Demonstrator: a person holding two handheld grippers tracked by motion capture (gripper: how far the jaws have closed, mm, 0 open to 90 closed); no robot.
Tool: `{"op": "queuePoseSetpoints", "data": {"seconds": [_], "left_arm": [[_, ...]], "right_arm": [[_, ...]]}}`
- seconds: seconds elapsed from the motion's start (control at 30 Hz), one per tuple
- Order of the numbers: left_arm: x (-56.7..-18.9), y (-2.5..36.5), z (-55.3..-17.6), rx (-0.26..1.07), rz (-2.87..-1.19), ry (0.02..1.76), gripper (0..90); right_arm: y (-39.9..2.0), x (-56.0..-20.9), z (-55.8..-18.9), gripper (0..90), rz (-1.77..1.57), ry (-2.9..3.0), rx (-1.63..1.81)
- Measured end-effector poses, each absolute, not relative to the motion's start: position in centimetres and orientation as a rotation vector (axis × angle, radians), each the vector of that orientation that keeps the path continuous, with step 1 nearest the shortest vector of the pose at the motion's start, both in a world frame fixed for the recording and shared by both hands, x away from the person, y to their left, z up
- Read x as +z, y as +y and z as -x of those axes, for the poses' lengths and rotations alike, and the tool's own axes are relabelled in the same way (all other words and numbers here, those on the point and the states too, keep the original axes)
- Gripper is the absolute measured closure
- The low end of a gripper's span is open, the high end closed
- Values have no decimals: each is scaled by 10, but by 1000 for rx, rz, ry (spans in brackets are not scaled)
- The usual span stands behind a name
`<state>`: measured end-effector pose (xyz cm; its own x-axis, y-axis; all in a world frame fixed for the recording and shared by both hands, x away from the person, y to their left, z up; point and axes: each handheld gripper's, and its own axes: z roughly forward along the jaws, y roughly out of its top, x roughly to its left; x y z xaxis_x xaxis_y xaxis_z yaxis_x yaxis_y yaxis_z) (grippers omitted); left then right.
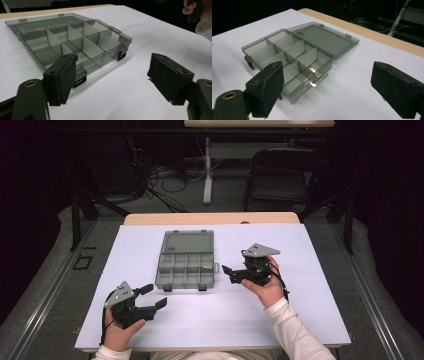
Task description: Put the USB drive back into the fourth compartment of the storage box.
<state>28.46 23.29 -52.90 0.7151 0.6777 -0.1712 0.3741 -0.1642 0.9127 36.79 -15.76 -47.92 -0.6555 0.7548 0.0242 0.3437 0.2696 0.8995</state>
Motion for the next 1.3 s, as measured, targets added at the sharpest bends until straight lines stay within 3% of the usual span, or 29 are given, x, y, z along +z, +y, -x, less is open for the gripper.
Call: {"op": "queuePoseSetpoints", "data": {"seconds": [0.6, 1.3], "left_arm": [[-527, 240, -285, 352, -1760, 827, 160], [-523, 235, -296, 332, -1743, 736, 158]], "right_arm": [[-183, -496, -354, 101, -1029, 2113, 1342], [-207, -490, -323, 92, -1059, 2032, 1303]]}}
